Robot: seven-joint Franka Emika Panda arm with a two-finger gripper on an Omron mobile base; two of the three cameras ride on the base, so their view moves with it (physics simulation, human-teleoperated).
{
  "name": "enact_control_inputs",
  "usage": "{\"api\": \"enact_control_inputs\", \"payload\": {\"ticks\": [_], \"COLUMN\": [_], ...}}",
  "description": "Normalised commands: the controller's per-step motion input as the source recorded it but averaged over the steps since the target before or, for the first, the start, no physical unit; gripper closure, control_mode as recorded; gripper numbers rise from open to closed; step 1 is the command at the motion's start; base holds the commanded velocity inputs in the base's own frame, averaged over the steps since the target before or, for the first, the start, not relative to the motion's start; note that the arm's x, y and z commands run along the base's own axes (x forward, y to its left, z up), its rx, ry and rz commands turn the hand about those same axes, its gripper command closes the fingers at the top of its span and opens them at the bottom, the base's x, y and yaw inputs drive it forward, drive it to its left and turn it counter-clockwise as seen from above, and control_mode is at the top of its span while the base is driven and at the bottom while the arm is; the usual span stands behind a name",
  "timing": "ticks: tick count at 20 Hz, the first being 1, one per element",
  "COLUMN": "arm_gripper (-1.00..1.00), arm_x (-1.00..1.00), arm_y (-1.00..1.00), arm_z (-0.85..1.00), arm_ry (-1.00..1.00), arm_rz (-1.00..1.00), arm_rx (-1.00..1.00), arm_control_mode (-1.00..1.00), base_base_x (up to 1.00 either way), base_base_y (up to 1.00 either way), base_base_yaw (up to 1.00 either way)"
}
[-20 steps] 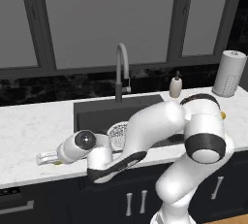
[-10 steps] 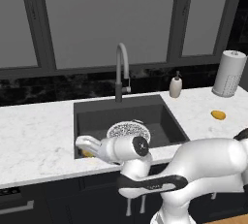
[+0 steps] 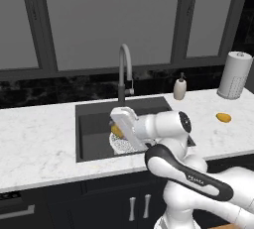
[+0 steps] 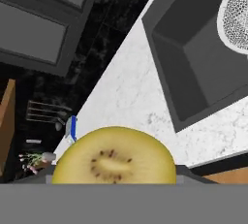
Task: Put the colander in the sink, put the mango, kiwi in the colander, and turn on the sink faucet and pour water over the colander.
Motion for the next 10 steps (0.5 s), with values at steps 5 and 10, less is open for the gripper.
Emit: {"api": "enact_control_inputs", "payload": {"ticks": [5,10], "arm_gripper": [1.0,1.0], "arm_x": [0.11,0.39], "arm_y": [-0.65,-0.7], "arm_z": [0.0,0.0], "arm_ry": [0.29,0.51], "arm_rz": [-0.14,-0.02], "arm_rx": [-0.05,-0.02], "arm_control_mode": [-1.0,-1.0], "base_base_x": [0.0,0.0], "base_base_y": [0.0,0.0], "base_base_yaw": [0.0,0.0]}}
